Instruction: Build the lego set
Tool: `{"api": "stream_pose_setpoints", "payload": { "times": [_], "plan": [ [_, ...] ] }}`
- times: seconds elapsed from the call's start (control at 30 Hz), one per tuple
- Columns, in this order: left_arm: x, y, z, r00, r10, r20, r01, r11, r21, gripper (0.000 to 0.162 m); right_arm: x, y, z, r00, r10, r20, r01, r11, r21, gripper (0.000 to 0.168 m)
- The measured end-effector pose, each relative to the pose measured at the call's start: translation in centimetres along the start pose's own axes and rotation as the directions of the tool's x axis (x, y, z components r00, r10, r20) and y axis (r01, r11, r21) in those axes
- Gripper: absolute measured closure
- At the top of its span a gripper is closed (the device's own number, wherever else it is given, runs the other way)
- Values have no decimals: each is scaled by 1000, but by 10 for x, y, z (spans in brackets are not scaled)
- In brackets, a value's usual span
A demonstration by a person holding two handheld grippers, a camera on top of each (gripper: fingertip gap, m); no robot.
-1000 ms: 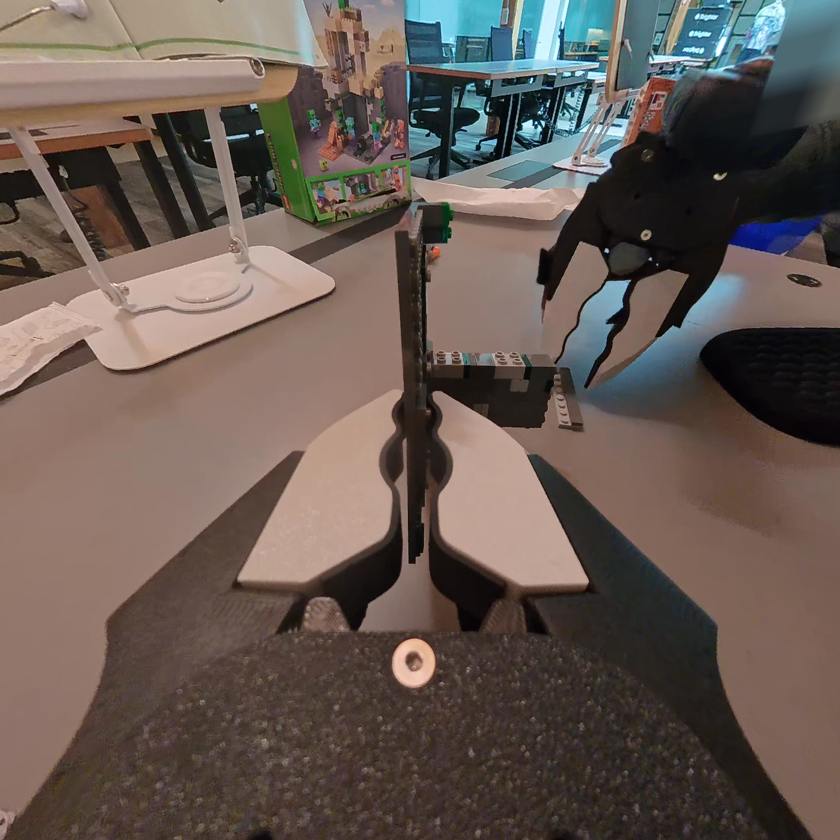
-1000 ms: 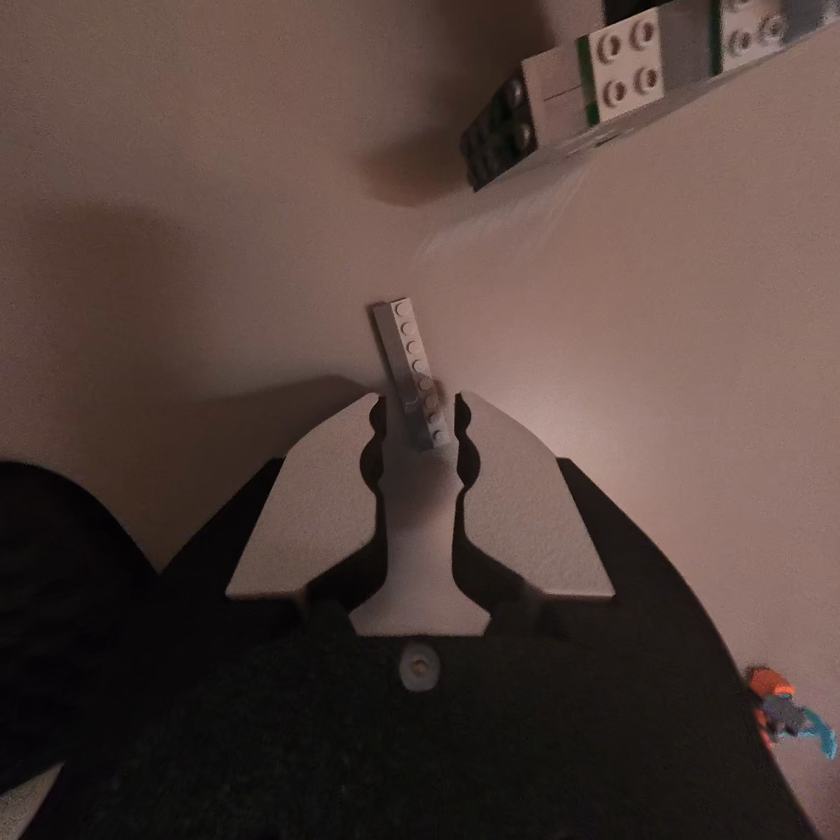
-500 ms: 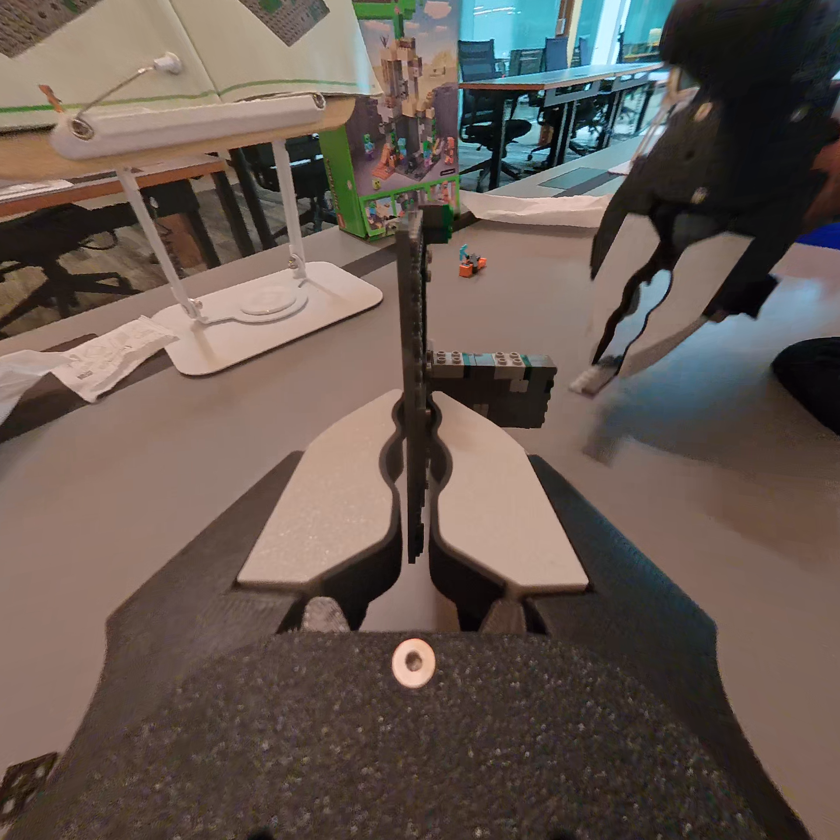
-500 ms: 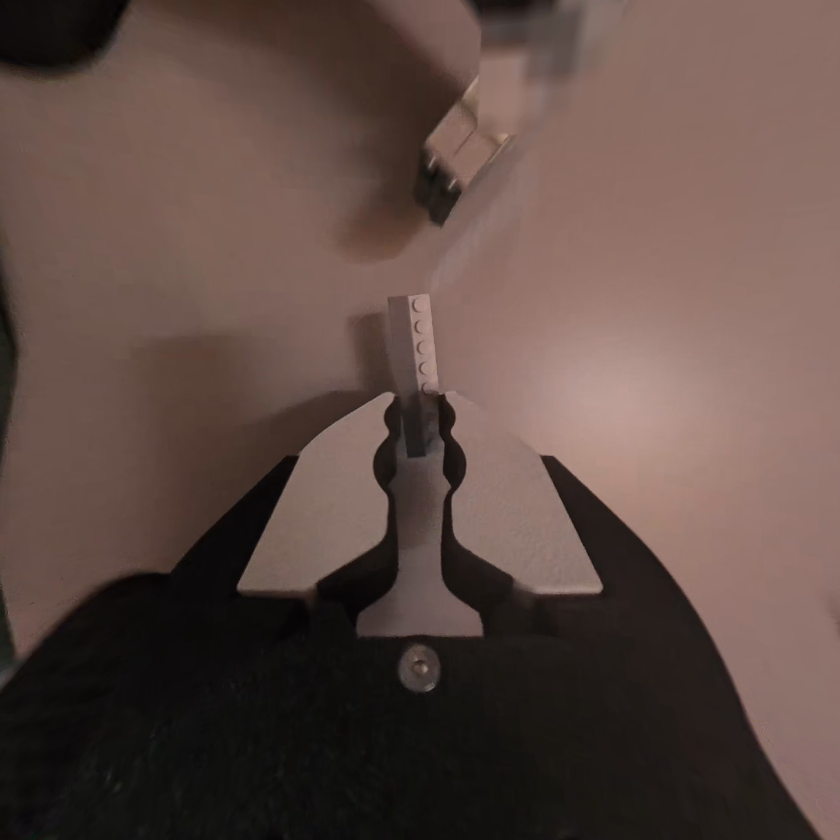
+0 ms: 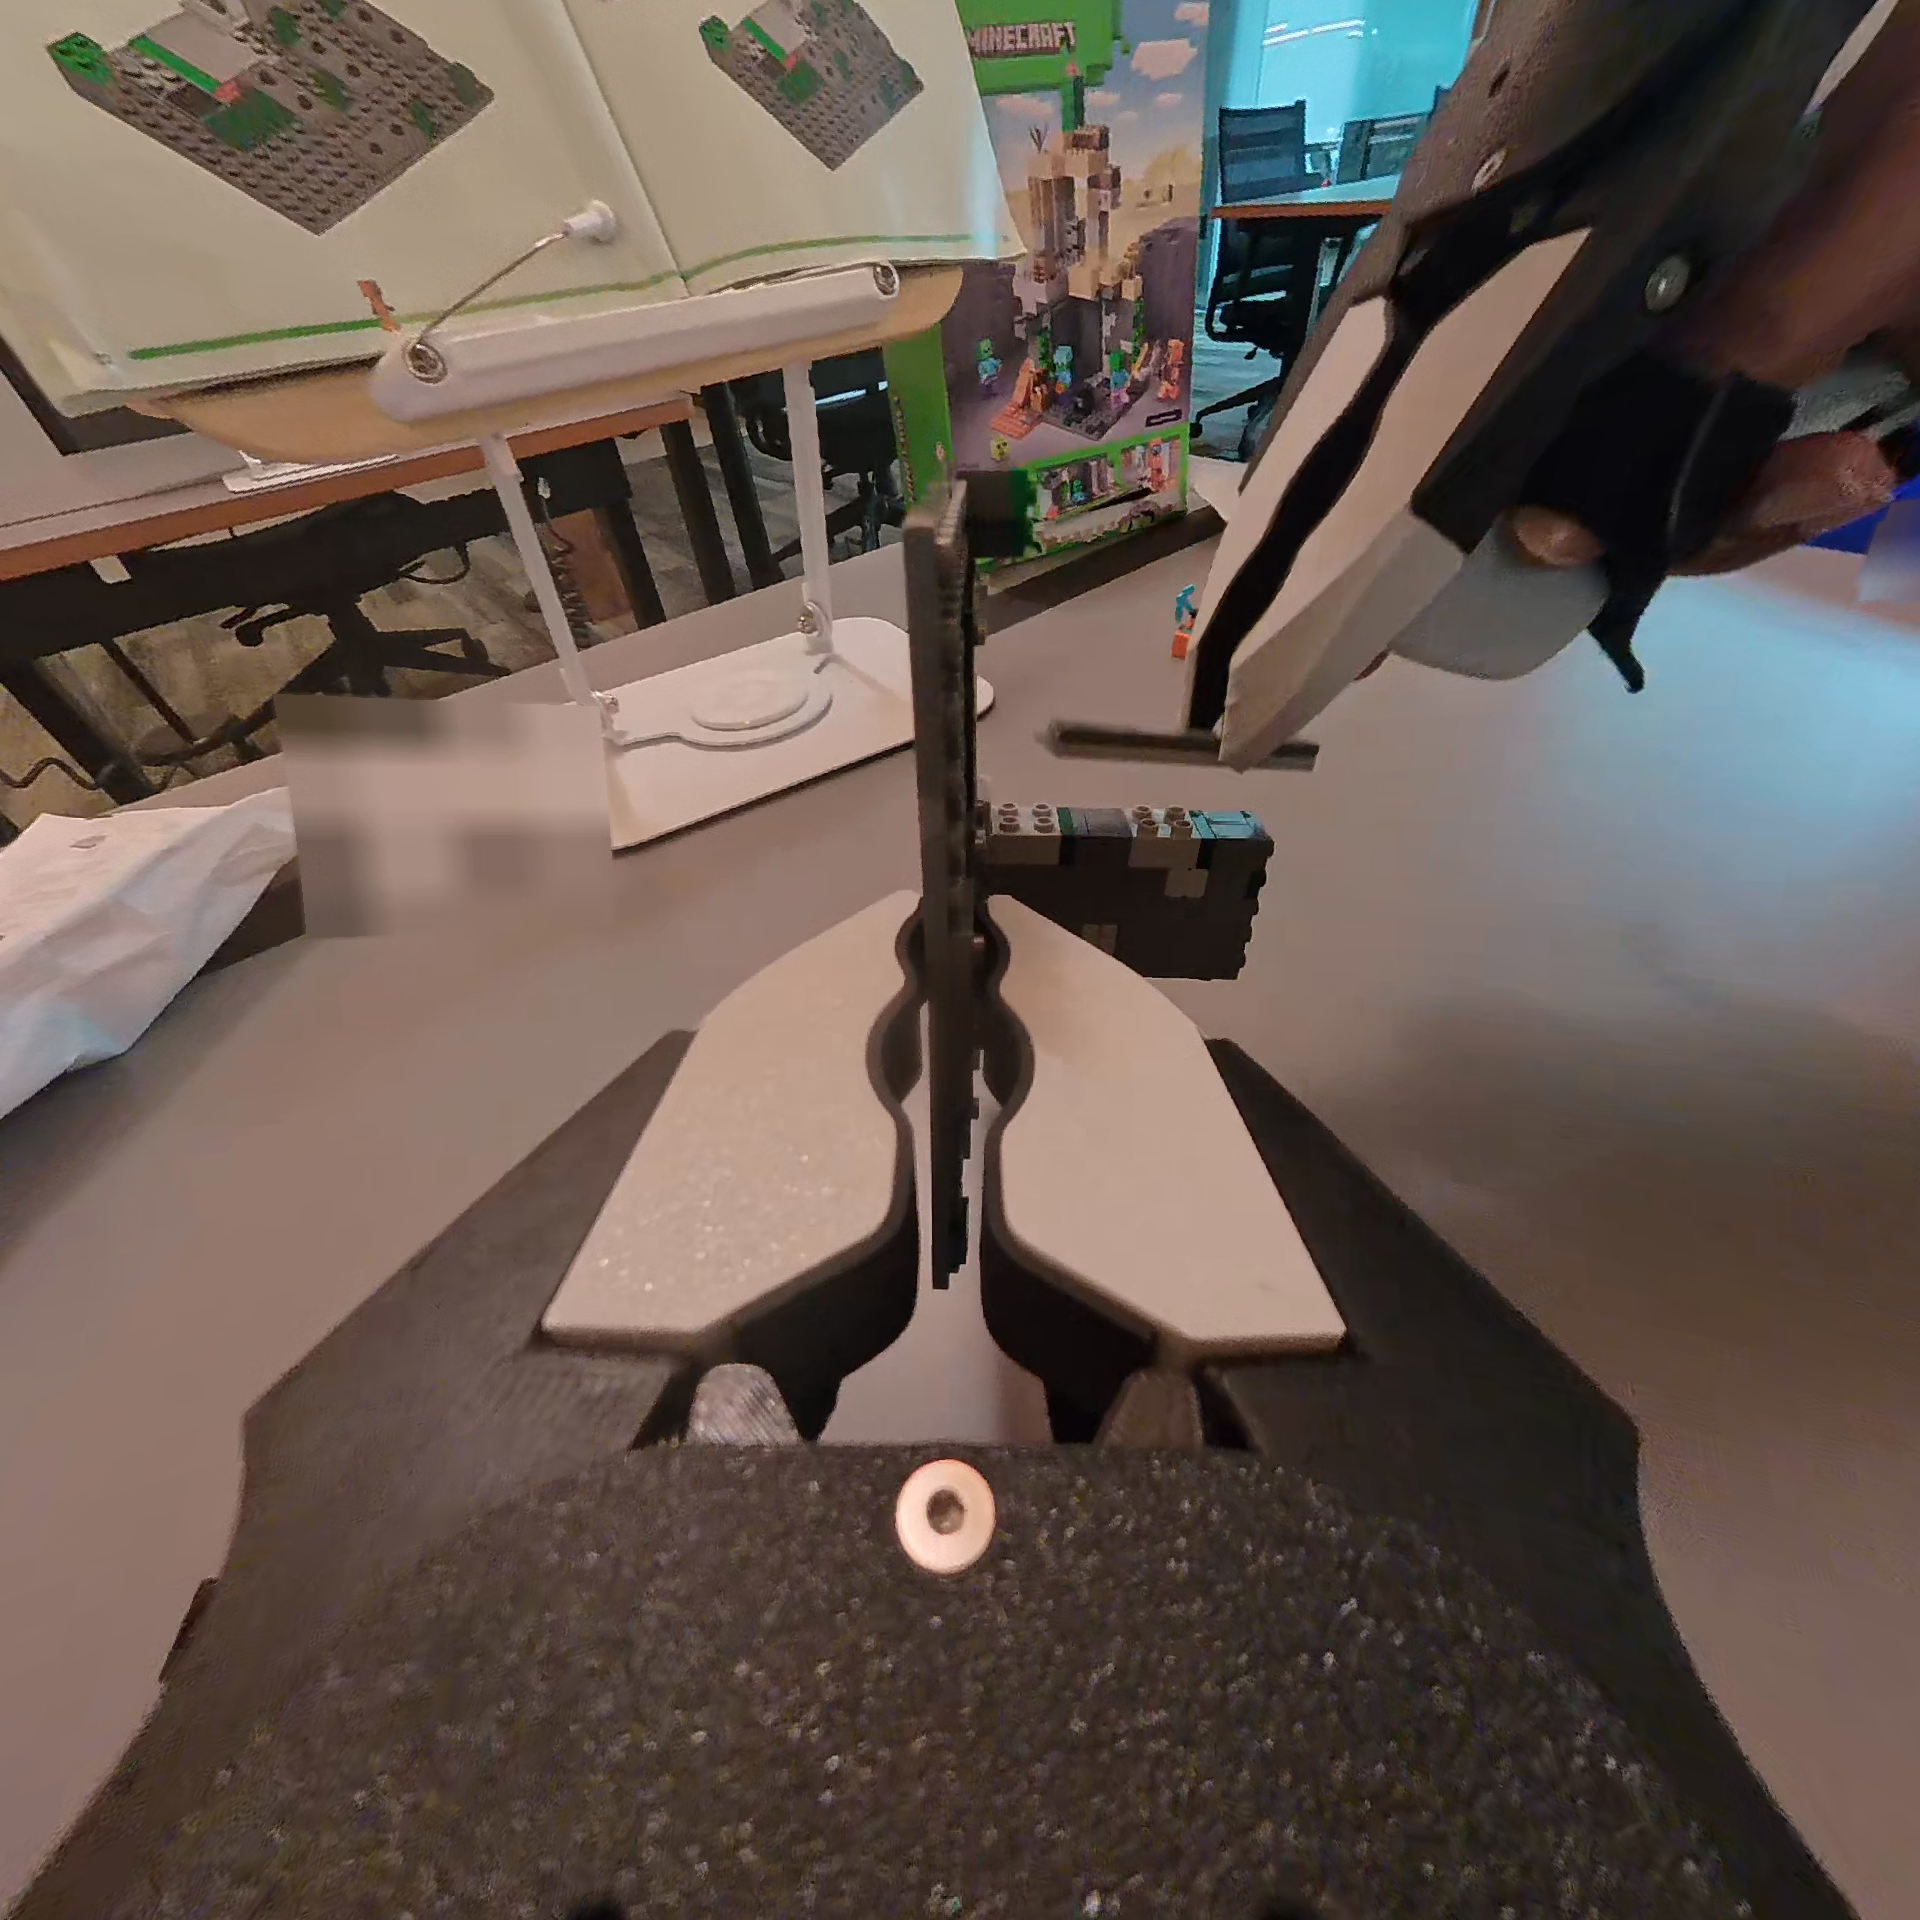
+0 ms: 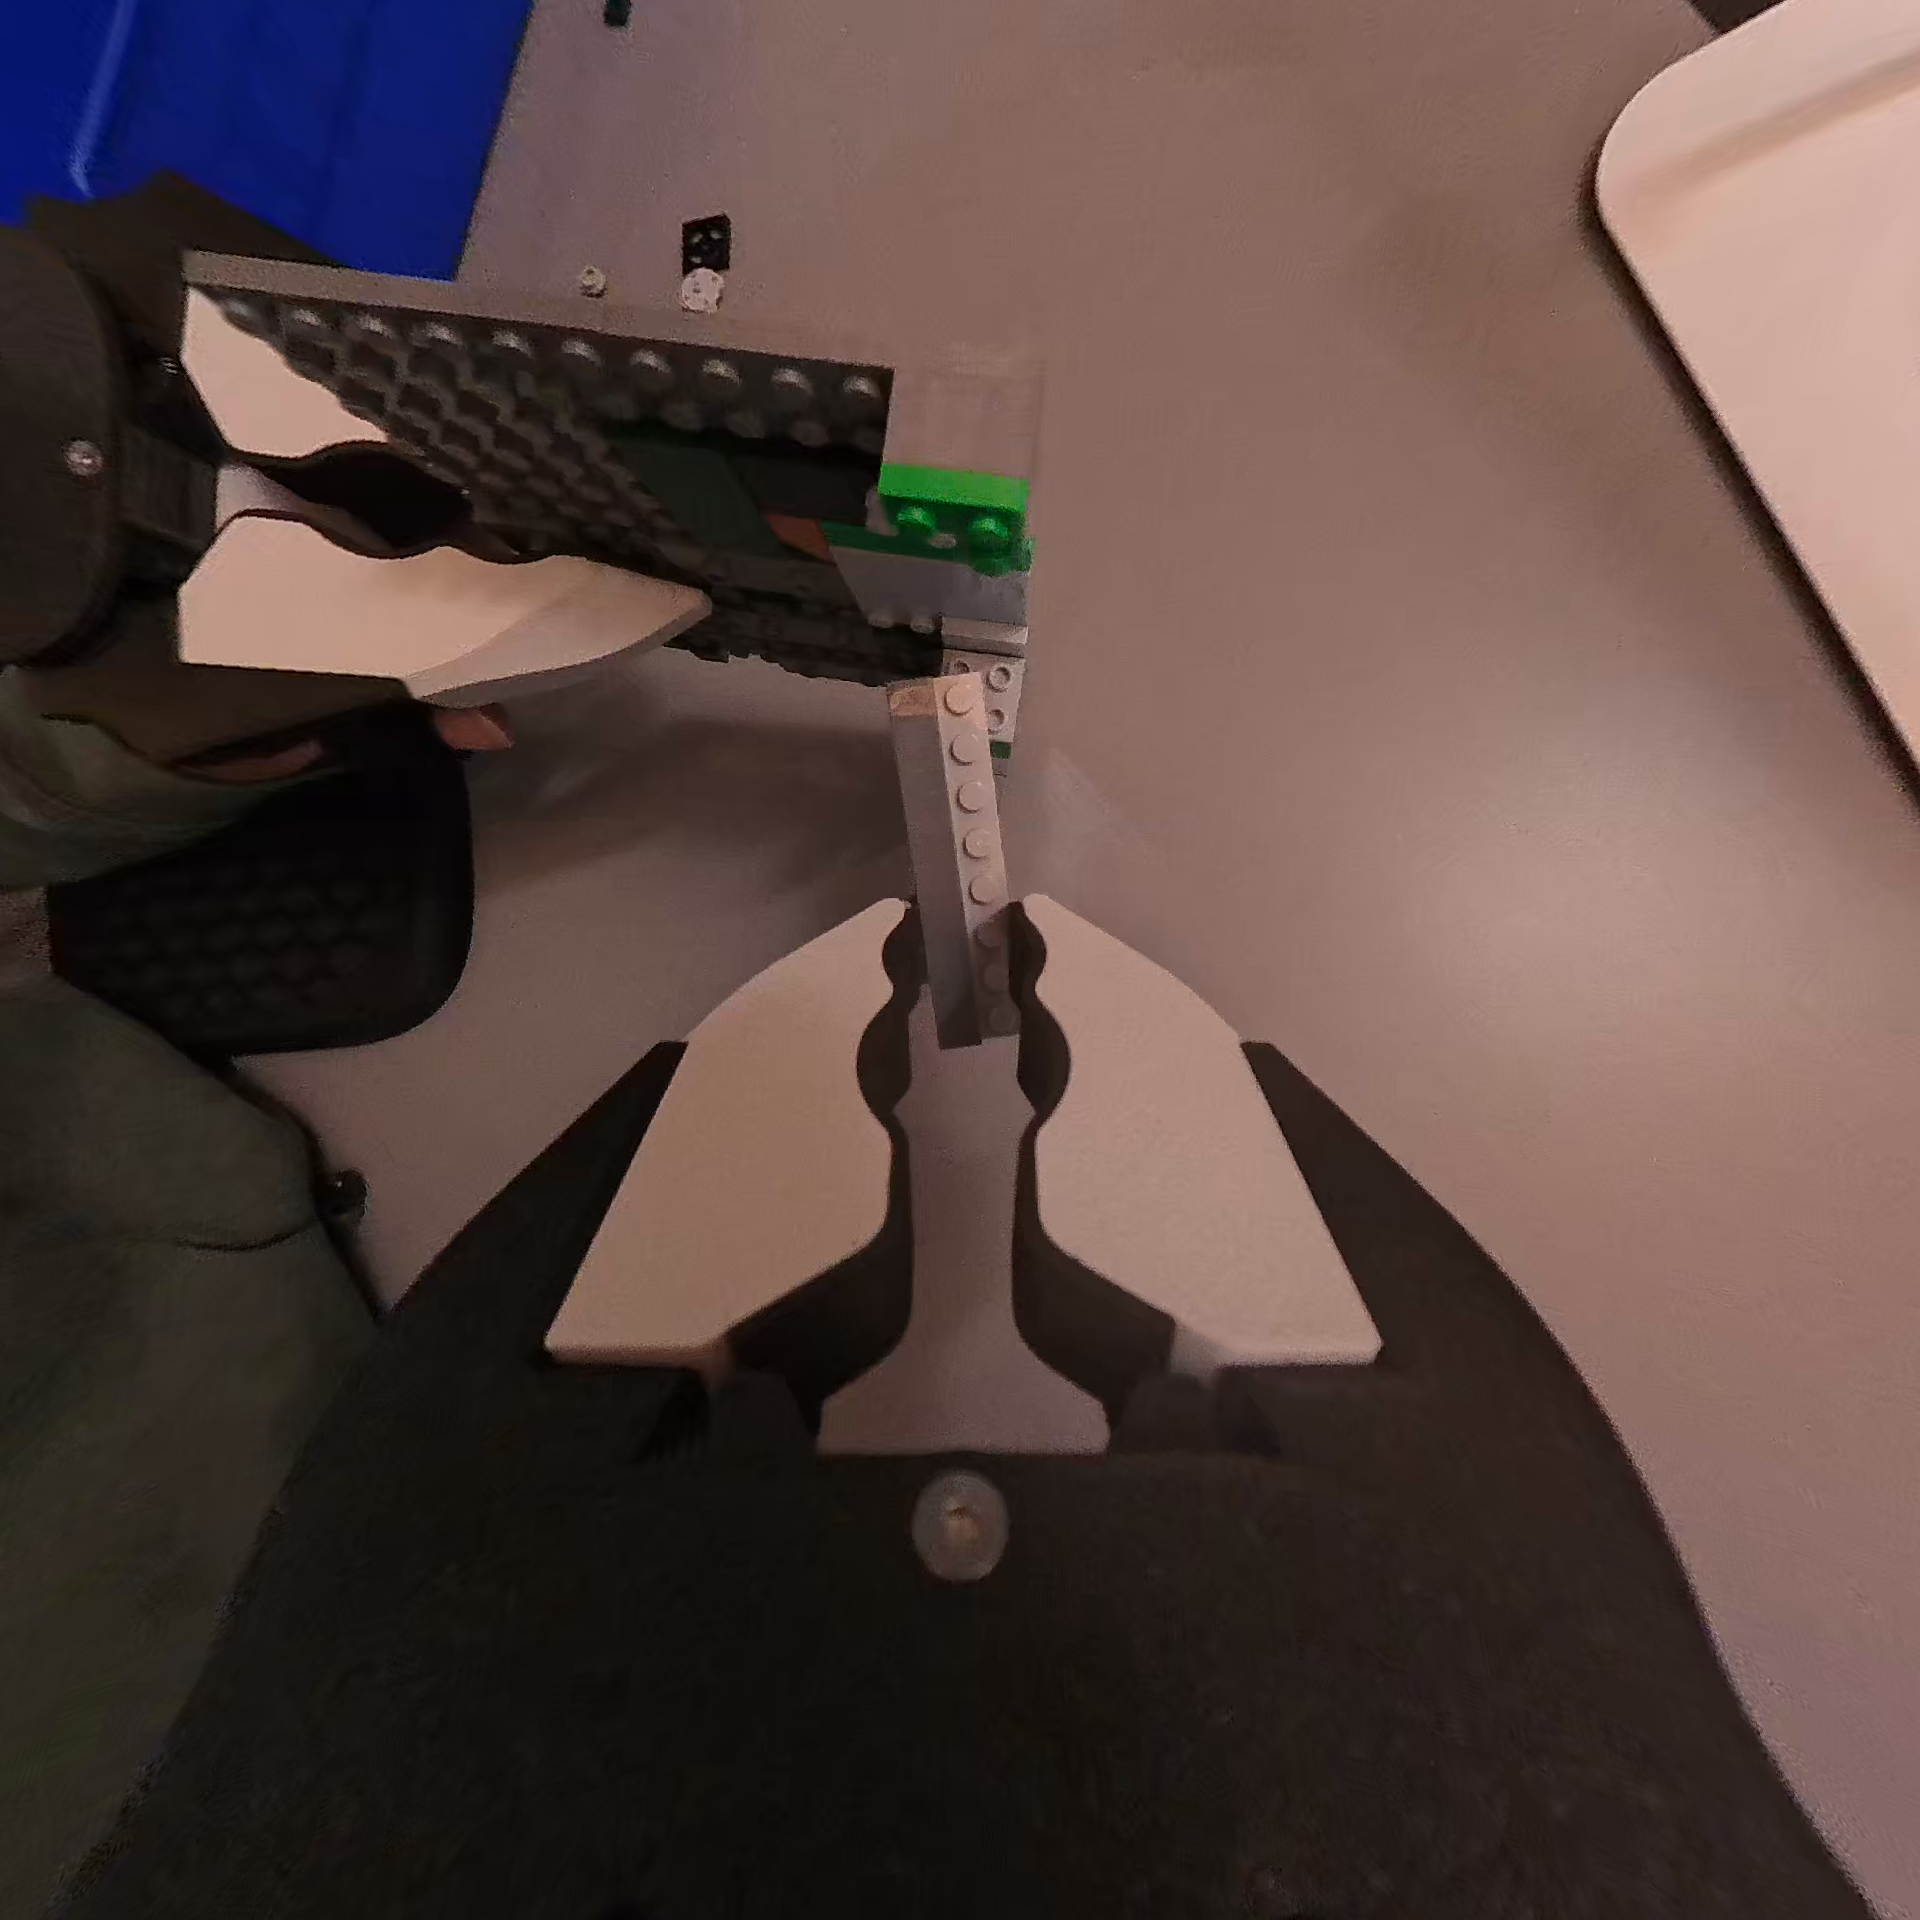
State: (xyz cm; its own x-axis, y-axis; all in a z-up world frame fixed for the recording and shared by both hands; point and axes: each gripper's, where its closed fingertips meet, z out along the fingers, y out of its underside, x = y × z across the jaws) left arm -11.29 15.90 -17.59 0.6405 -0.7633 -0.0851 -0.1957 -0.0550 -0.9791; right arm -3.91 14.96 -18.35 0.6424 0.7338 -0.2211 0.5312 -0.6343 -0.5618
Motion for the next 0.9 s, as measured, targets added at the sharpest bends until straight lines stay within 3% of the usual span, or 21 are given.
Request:
{"api": "stream_pose_setpoints", "payload": {
  "times": [0.43, 0.9],
  "plan": [
    [-5, -2, 0, 999, -47, -1, 47, 999, 17, 156, 2, -5, 17, 995, 88, -47, -93, 989, -116, 153],
    [-9, -5, -3, 995, -98, -14, 99, 994, 39, 156, -4, -12, 14, 993, 115, -3, -115, 990, -87, 146]
  ]
}}
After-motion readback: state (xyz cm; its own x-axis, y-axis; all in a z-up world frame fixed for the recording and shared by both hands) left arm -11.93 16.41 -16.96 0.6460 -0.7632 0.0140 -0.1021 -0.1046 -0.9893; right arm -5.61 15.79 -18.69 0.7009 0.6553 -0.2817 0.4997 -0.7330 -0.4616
